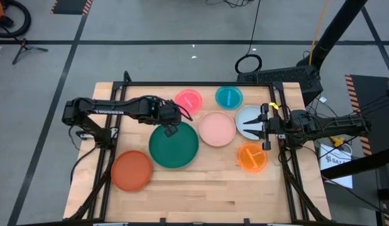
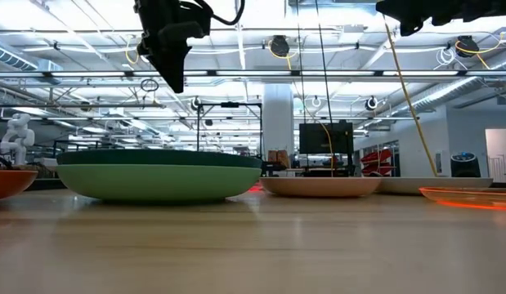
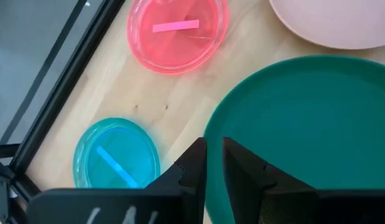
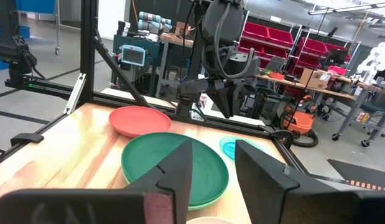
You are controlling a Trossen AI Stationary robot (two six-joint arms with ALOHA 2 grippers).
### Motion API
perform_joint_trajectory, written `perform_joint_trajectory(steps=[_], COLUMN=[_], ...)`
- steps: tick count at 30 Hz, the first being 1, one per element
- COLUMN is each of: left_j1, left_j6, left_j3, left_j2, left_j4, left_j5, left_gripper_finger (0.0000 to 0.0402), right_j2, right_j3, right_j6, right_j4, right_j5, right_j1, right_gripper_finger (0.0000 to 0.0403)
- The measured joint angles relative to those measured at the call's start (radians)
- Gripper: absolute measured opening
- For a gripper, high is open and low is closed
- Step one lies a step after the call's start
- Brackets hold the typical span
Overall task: Stack plastic plates
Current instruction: Stack the orange plate on top of the dark green plate
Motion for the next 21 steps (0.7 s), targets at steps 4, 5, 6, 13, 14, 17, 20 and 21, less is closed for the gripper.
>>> perform_joint_trajectory(steps=[4, 5, 6, 13, 14, 17, 20, 21], left_j1=[-0.046, -0.061, -0.077, -0.195, -0.212, -0.265, -0.308, -0.322], left_j6=[0.035, 0.046, 0.055, 0.064, 0.062, 0.042, 0.015, 0.004], left_j3=[0.000, 0.000, 0.000, 0.000, 0.000, 0.000, 0.000, 0.000], left_j2=[0.000, 0.000, 0.000, 0.018, 0.025, 0.052, 0.081, 0.089], left_j4=[0.003, 0.010, 0.022, 0.094, 0.094, 0.080, 0.081, 0.072], left_j5=[0.000, -0.001, -0.001, -0.003, -0.004, -0.002, 0.019, 0.035], left_gripper_finger=[0.0058, 0.0058, 0.0058, 0.0058, 0.0058, 0.0058, 0.0058, 0.0058], right_j2=[0.000, 0.000, 0.000, 0.000, 0.000, 0.000, 0.000, 0.000], right_j3=[0.000, 0.000, 0.000, 0.000, 0.000, 0.000, 0.000, 0.000], right_j6=[0.000, 0.000, 0.000, 0.000, 0.000, 0.000, 0.000, 0.000], right_j4=[0.000, 0.000, 0.000, 0.000, 0.000, 0.000, 0.000, 0.000], right_j5=[0.000, 0.000, 0.000, 0.000, 0.000, 0.000, 0.001, 0.000], right_j1=[0.000, 0.000, 0.000, 0.000, 0.000, 0.000, 0.000, 0.000], right_gripper_finger=[0.0114, 0.0114, 0.0114, 0.0114, 0.0114, 0.0114, 0.0114, 0.0114])
